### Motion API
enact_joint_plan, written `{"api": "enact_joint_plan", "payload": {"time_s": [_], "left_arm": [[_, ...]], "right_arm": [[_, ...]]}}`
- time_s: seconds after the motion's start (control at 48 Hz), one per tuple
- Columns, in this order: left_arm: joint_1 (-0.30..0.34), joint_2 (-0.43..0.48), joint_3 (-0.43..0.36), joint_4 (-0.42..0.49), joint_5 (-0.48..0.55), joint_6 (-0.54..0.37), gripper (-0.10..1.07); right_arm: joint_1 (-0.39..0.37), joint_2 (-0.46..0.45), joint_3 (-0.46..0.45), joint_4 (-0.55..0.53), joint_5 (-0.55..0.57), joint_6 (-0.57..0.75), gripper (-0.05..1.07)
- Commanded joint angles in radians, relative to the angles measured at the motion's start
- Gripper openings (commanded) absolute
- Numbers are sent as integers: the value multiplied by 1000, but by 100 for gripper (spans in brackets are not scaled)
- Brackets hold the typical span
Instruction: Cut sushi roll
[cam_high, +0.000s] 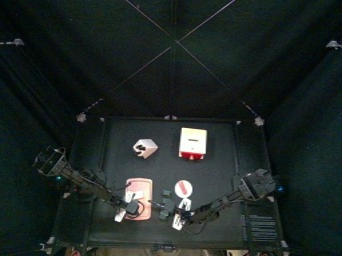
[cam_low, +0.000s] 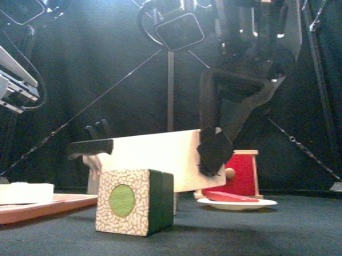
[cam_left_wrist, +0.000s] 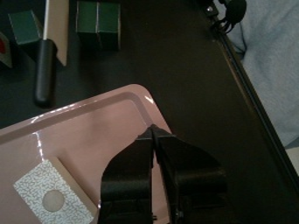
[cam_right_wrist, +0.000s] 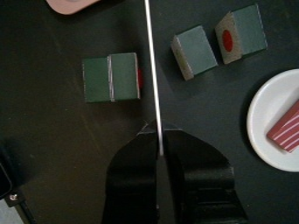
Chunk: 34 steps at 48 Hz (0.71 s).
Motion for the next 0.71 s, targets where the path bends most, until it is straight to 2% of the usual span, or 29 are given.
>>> {"api": "enact_joint_plan", "payload": {"time_s": [0.0,0.229,0.417,0.521,0.688], "left_arm": [[5,-25,-20,20,-6,3,44],[26,-112,-14,74,-18,-3,50],[97,-183,20,75,-49,-3,67],[152,-186,40,77,-112,-2,76],[179,-167,61,80,-196,2,82]], "right_arm": [[0,-35,-34,-17,3,-9,27],[-3,-63,-35,-66,18,-11,27],[-2,-72,-41,-81,12,-11,27],[-2,-72,-48,-83,14,-11,27],[-2,-74,-61,-101,12,-11,27]]}}
